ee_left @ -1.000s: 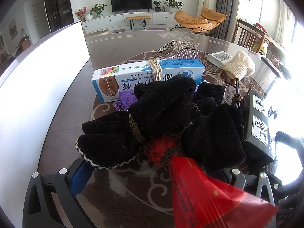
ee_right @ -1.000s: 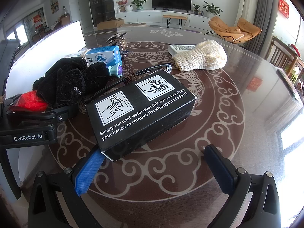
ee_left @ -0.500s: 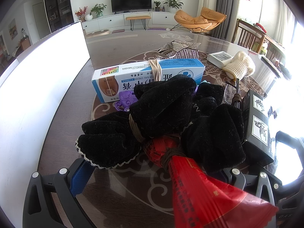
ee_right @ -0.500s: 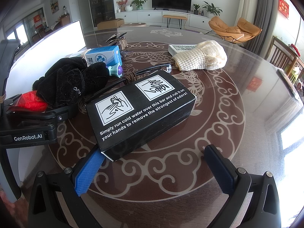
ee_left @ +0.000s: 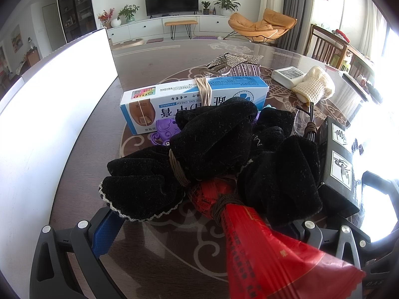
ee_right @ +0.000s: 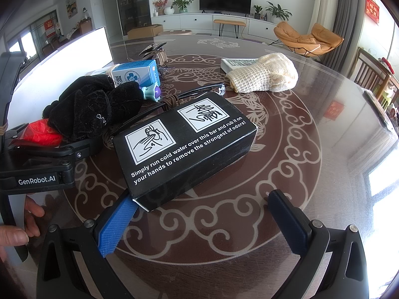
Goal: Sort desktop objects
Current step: 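Close left gripper on red candy packet while right tool waits at black box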
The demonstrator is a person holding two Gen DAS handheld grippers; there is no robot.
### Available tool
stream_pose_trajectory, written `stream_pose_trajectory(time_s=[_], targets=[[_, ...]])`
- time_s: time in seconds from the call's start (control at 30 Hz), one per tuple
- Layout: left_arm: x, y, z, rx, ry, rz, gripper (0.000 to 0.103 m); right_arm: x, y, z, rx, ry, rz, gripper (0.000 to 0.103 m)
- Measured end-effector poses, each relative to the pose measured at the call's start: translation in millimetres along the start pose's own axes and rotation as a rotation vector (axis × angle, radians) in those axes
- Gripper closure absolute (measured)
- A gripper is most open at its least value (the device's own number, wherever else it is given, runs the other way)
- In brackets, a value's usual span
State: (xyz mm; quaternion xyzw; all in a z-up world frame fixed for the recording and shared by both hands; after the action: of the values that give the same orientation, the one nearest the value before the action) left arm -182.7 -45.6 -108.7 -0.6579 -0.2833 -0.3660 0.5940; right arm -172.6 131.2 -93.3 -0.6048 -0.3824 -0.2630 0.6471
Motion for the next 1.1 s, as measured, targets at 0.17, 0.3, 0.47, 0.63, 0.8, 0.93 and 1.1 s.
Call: stream_pose_trajectory(time_s=[0.17,0.3,0.47,0.63,0.8,0.93,1.1], targets=[[25.9,32.9,-5.0,-0.106,0.071,-0.053,0.0,-0.2,0.0,-0.2,0.0,0.0,0.0,0.0],[46.0,59.8,-23.7,-0.107,0.091,-0.076,0.0,-0.4,0.0,-0.3,0.0,0.0,0.0,0.0],[77.0,46.5,-32.7,-0.021,0.221,0.06,0.0,-0.2,0.1,-0.1,0.0,0.0,0.0,0.0],[68.8,7.6,-11.2,-0.056,0.258,0.08,0.0,0.1,0.1,0.1,0.0,0.0,0.001,0.0],[73.8,-0.3,8.7,-0.096,0.359,0.118,0.0,0.5,0.3,0.3,0.0,0.0,0.001,0.0],[72.3,3.0,8.1,-0.105,0.34,0.098,0.0,0.3,0.3,0.0,0.0,0.0,0.001,0.0],[38.0,4.7,-2.6,-0.033,0.278,-0.024,0.025,0.6,0.3,0.4,0.0,0.0,0.001,0.0]])
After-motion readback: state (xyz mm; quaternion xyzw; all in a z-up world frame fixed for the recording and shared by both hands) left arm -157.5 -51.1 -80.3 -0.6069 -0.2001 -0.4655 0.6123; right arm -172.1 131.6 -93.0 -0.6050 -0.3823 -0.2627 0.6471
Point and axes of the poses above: each gripper's, at about its wrist camera, not at the fingertips, and x roughly against the way its jaws point, z to its right, y to its underside, the point moved 1 cm from there along -x, roughly the way its jaws point, and after that the axes turned 3 degrees about -x, right-handed, at the moved point
